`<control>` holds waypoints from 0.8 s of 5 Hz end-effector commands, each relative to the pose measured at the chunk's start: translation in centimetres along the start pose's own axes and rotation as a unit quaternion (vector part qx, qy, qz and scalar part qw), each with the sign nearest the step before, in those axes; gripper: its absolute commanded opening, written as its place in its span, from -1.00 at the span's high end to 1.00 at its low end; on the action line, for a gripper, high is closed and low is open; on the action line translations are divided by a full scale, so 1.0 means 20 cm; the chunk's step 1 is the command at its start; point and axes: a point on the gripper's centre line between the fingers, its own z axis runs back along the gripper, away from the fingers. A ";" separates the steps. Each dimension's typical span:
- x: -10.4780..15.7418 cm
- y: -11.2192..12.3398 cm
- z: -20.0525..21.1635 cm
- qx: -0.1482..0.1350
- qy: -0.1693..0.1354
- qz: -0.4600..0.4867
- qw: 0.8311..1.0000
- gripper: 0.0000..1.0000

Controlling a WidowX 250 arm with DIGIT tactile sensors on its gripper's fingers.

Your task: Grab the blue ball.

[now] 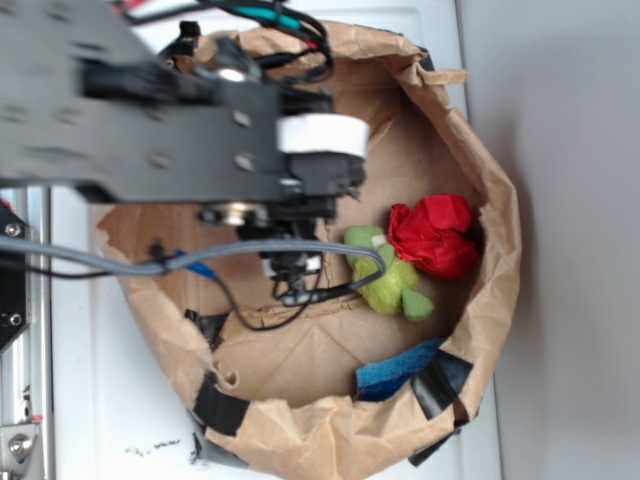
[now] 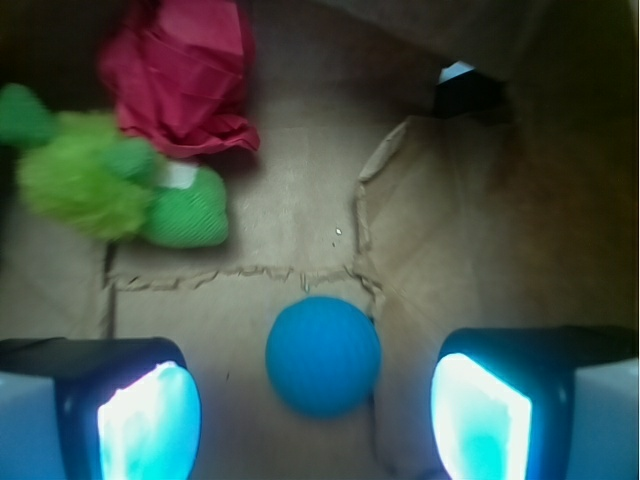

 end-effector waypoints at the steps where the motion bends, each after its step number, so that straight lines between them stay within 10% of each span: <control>1: -0.04 0.09 -0.08 0.030 -0.015 -0.038 0.999 -1.00; 4: -0.17 0.09 -0.18 0.020 0.041 -0.080 0.996 -1.00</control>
